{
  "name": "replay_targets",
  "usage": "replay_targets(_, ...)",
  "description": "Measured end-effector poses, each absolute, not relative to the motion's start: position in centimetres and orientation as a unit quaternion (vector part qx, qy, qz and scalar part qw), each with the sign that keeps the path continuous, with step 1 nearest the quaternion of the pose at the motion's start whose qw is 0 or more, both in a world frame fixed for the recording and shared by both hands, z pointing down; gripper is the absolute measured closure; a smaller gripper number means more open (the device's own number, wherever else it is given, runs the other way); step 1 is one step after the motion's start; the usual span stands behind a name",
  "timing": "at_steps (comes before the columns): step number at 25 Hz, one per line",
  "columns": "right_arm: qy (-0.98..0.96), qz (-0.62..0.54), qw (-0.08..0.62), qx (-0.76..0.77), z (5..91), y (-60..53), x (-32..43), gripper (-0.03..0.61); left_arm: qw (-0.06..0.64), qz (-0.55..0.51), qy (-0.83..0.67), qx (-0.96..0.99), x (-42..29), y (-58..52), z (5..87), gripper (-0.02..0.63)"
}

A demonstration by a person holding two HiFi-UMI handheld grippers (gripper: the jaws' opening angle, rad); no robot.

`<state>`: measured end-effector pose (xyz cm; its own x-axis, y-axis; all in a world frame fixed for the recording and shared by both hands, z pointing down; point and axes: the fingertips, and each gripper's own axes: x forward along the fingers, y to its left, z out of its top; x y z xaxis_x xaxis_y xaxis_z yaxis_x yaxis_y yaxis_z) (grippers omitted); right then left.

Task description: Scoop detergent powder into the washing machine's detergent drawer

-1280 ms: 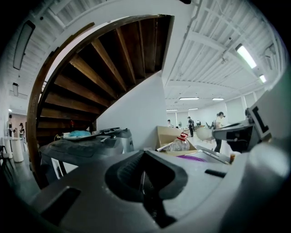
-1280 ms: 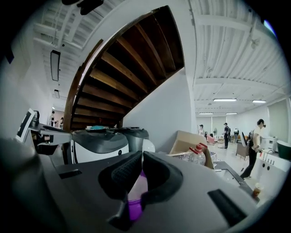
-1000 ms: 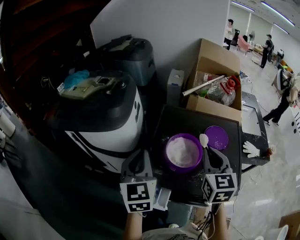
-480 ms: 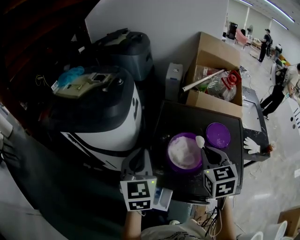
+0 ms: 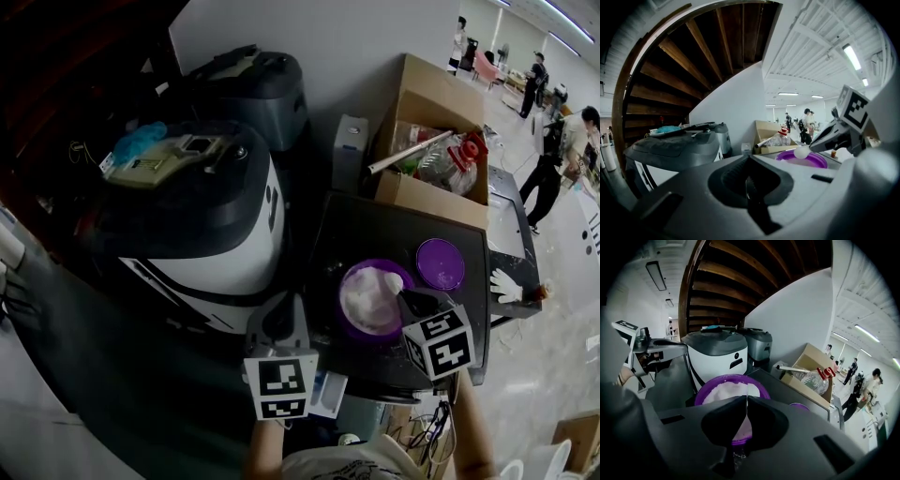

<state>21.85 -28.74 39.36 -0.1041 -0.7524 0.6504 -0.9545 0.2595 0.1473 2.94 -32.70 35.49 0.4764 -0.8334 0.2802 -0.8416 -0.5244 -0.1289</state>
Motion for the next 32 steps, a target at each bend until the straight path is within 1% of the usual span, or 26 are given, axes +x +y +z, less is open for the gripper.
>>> replay_targets(3, -0.721, 0.169, 0.344, 0.578, 40.1, -28.9, 22.2, 0.557, 0.013, 0.156, -0.485, 0.86, 3.1, -32.7, 35.6, 0.612)
replay_targets(8, -0.723, 0.204, 0.361, 0.552, 41.3, -28.5, 22.0, 0.557, 0.014, 0.157, -0.481, 0.862, 3.3, -32.7, 35.8, 0.611)
replay_targets(19, -0.716, 0.224, 0.413, 0.517, 43.5, -28.1, 21.6, 0.557, 0.019, 0.163, -0.483, 0.86, 3.0, -32.9, 36.4, 0.611)
replay_targets(32, -0.724, 0.243, 0.42, 0.491, 44.3, -27.7, 20.6, 0.557, 0.031, 0.169, -0.494, 0.852, 2.0, -32.8, 37.4, 0.612)
